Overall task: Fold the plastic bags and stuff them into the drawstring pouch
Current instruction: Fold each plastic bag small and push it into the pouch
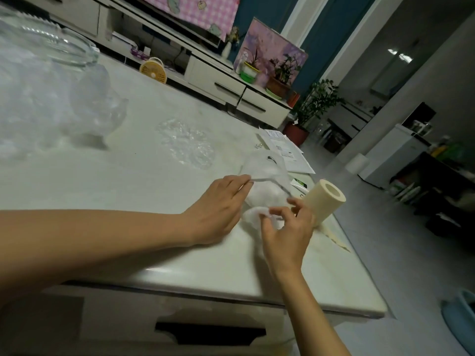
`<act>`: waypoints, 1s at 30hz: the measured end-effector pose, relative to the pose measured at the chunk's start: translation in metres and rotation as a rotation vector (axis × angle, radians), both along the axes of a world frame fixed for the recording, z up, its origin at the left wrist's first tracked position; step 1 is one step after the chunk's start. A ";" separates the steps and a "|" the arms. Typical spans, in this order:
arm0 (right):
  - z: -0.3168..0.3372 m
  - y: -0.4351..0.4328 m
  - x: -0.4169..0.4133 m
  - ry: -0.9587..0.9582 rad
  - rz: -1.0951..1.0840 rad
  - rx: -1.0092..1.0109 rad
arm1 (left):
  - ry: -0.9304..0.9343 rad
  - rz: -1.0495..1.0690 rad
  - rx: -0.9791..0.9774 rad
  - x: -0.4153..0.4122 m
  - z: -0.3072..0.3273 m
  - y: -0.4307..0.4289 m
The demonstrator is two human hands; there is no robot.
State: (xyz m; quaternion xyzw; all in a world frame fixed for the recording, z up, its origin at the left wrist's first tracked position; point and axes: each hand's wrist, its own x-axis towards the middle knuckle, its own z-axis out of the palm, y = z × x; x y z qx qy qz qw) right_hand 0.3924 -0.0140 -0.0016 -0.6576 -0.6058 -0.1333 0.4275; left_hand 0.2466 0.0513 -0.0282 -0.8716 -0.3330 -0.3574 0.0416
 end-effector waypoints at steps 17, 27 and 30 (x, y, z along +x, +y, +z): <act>0.016 0.045 -0.017 0.167 0.119 -0.039 | -0.174 -0.067 -0.110 -0.007 -0.005 -0.003; 0.082 0.045 -0.010 0.408 0.207 -0.431 | -0.294 -0.102 -0.124 -0.007 -0.005 0.003; 0.079 0.043 -0.013 0.354 0.150 -0.432 | -0.296 -0.101 -0.162 -0.005 -0.004 0.001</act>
